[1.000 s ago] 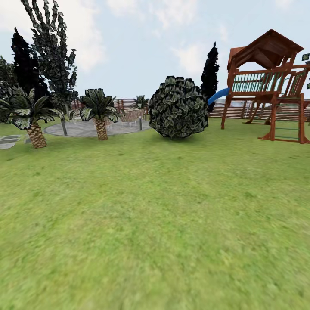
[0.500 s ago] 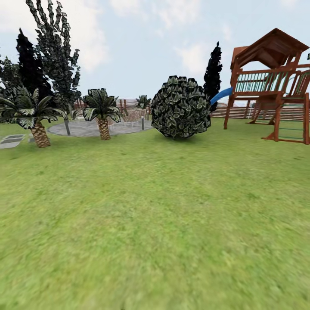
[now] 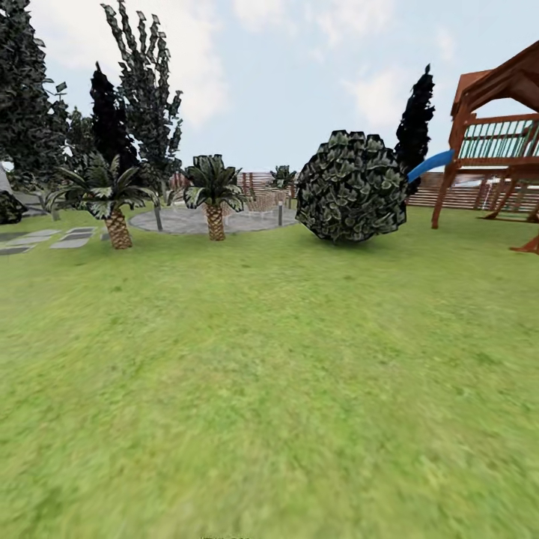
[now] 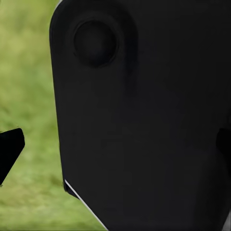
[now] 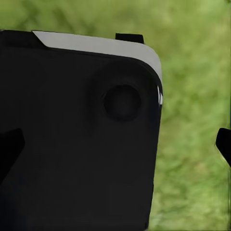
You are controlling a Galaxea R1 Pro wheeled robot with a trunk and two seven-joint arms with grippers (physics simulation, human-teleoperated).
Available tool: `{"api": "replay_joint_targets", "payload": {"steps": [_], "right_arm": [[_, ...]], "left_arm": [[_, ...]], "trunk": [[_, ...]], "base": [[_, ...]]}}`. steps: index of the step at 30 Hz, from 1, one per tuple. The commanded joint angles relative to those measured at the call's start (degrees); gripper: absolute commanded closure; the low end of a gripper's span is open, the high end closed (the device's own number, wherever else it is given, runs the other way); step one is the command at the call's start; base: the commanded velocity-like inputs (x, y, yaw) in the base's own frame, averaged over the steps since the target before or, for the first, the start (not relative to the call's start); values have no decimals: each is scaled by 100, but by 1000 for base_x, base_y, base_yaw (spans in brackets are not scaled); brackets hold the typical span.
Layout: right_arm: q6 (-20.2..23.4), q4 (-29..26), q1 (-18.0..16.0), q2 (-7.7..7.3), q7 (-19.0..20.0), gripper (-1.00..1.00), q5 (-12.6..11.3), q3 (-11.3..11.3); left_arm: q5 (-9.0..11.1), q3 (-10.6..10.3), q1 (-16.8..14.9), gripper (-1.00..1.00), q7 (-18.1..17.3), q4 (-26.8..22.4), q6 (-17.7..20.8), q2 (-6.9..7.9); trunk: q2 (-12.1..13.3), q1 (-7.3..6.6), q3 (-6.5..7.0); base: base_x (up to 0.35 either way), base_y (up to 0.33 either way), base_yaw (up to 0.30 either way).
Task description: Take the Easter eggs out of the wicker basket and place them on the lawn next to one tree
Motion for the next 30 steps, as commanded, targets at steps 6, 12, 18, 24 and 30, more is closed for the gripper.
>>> {"api": "replay_joint_targets", "payload": {"steps": [6,12,18,24,30], "right_arm": [[-11,1,-5,1,-7,-100,379,2],[-277,-4,-11,-33,3,-100,409,3],[-421,1,-11,-35,3,-100,411,2],[-446,-2,-11,-32,-3,-100,411,2],[-453,-11,-11,-92,1,-100,410,2]], "left_arm": [[6,2,3,-100,-3,-12,-1,2],[5,2,3,-100,-3,-10,-1,3],[4,2,3,-100,-3,-11,-1,3],[6,2,3,-100,-3,-12,-1,3],[10,9,3,-100,11,-10,-1,3]], "trunk": [[-2,0,-21],[-2,0,-38],[-2,0,-56],[-2,0,-73],[-2,0,-91]], "base": [[0,0,299],[0,0,298],[0,0,296],[0,0,295],[0,0,295]]}}
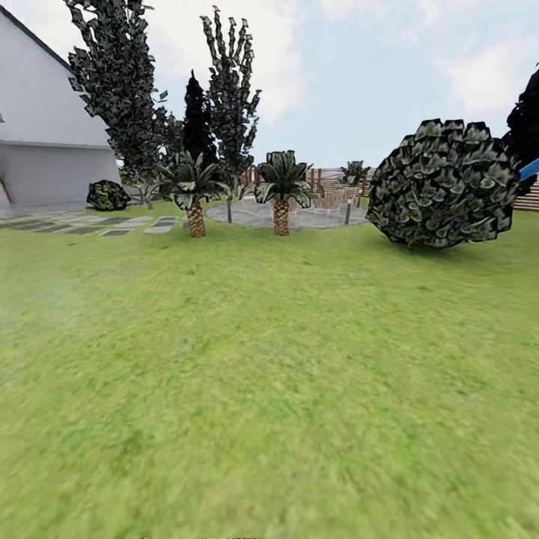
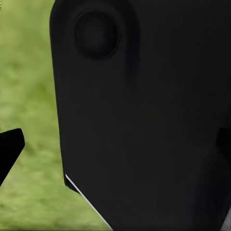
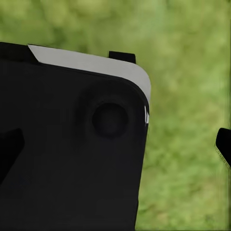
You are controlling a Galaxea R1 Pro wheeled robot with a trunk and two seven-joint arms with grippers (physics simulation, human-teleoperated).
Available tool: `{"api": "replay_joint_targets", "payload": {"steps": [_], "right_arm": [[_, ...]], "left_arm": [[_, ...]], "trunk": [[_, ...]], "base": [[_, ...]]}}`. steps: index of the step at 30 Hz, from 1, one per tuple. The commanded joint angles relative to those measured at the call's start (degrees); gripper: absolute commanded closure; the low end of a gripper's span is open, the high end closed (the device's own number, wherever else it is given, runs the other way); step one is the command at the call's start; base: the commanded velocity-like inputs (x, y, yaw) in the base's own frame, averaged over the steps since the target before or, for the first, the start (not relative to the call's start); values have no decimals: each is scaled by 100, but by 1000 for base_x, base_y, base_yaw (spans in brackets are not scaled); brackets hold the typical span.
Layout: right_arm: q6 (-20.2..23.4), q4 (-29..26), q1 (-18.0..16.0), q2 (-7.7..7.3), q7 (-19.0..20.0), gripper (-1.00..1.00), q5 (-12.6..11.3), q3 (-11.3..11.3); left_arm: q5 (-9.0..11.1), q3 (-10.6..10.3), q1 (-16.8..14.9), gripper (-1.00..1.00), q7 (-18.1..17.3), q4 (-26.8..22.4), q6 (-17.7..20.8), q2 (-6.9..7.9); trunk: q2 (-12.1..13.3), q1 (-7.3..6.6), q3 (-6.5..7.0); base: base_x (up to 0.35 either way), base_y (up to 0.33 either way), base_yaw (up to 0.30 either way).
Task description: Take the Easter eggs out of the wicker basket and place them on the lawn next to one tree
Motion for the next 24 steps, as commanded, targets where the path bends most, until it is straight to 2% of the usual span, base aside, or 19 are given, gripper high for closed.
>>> {"api": "replay_joint_targets", "payload": {"steps": [1,24], "right_arm": [[-14,6,-3,-1,-4,-100,55,7],[-19,16,-3,-1,-4,-100,54,-2]], "left_arm": [[7,9,3,-100,2,-11,-1,-1],[10,22,3,-100,1,-4,-1,-1]], "trunk": [[-2,0,-8],[-2,0,-81]], "base": [[0,0,293],[0,0,292]]}}
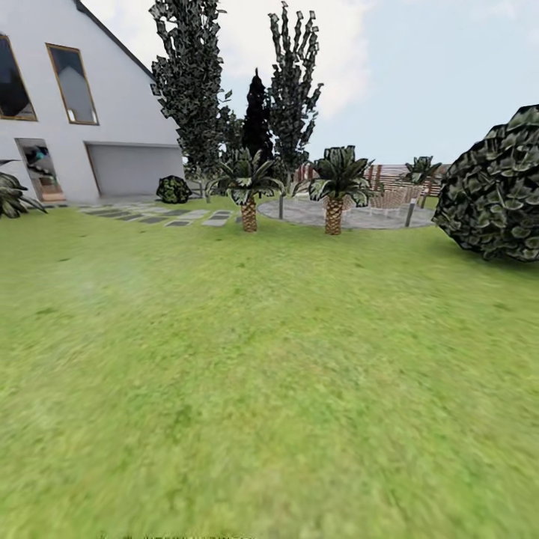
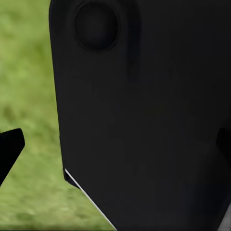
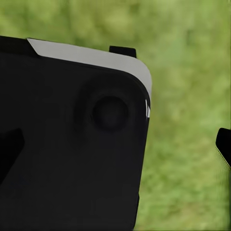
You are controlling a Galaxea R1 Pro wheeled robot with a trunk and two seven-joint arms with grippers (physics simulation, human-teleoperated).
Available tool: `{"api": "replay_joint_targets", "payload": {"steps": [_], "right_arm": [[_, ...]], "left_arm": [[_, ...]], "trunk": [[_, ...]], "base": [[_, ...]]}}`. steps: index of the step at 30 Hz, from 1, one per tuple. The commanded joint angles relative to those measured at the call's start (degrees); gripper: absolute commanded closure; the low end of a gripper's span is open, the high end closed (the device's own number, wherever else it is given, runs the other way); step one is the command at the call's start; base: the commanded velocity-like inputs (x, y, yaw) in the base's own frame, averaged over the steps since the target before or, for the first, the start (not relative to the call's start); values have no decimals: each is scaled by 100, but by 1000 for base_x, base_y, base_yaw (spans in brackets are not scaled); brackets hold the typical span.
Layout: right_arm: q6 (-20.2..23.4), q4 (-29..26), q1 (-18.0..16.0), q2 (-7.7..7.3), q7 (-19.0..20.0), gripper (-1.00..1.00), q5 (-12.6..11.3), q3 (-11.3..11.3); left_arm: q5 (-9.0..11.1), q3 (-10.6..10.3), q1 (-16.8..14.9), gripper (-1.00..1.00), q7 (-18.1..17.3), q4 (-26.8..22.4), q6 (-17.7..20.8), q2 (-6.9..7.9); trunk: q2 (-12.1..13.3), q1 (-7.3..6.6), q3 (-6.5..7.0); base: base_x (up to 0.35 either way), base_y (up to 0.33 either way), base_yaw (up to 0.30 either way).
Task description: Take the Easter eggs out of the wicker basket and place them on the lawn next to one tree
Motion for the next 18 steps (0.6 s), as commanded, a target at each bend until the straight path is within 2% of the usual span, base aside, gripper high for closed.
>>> {"api": "replay_joint_targets", "payload": {"steps": [1,18], "right_arm": [[-15,5,-3,-1,-4,-100,55,6],[-17,11,-3,-1,-4,-100,56,6]], "left_arm": [[6,4,3,-100,-2,-11,-1,-1],[6,2,3,-100,-2,-10,-1,-1]], "trunk": [[-2,0,-8],[-2,0,-63]], "base": [[0,0,292],[0,0,291]]}}
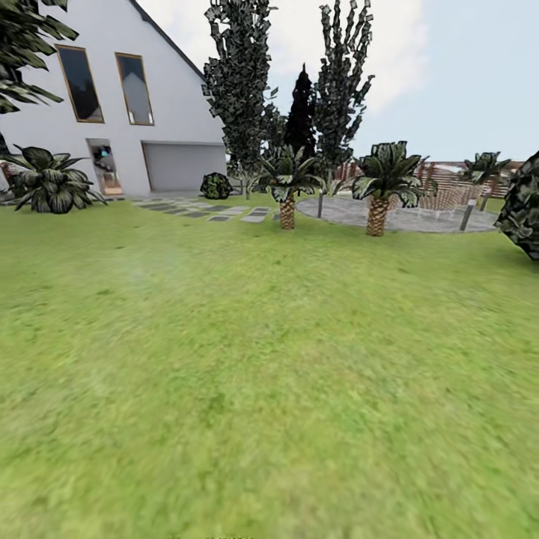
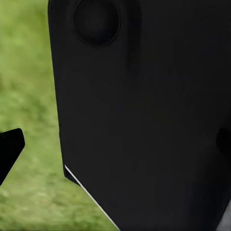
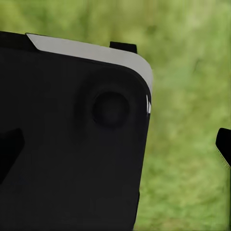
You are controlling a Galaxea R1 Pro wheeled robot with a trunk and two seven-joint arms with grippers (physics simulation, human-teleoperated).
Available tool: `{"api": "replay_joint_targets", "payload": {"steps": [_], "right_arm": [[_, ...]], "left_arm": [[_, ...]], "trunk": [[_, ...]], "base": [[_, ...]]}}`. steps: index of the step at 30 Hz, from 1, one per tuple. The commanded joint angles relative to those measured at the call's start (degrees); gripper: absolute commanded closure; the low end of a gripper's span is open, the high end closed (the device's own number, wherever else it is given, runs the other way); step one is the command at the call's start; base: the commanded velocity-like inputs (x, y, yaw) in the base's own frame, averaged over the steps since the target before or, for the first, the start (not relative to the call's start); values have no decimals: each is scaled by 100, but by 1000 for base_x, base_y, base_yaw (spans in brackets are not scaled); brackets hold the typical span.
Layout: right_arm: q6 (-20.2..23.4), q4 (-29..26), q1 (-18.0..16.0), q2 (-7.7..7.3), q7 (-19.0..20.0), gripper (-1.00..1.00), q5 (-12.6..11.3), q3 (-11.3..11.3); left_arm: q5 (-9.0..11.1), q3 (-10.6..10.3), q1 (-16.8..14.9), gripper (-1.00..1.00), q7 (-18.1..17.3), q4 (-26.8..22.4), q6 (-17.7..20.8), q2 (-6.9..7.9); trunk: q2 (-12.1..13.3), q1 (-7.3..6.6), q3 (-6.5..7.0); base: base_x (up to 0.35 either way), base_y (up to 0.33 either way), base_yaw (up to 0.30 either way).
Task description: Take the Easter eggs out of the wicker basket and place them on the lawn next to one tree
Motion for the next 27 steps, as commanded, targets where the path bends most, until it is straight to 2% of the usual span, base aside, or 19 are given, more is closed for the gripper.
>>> {"api": "replay_joint_targets", "payload": {"steps": [1,27], "right_arm": [[-14,1,-3,-1,-4,-100,55,6],[-14,-2,-3,-1,-4,-100,55,15]], "left_arm": [[6,4,3,-100,-7,-11,-1,-1],[6,4,3,-100,-5,-11,-1,-1]], "trunk": [[-2,0,-8],[-2,0,-91]], "base": [[0,0,291],[0,0,291]]}}
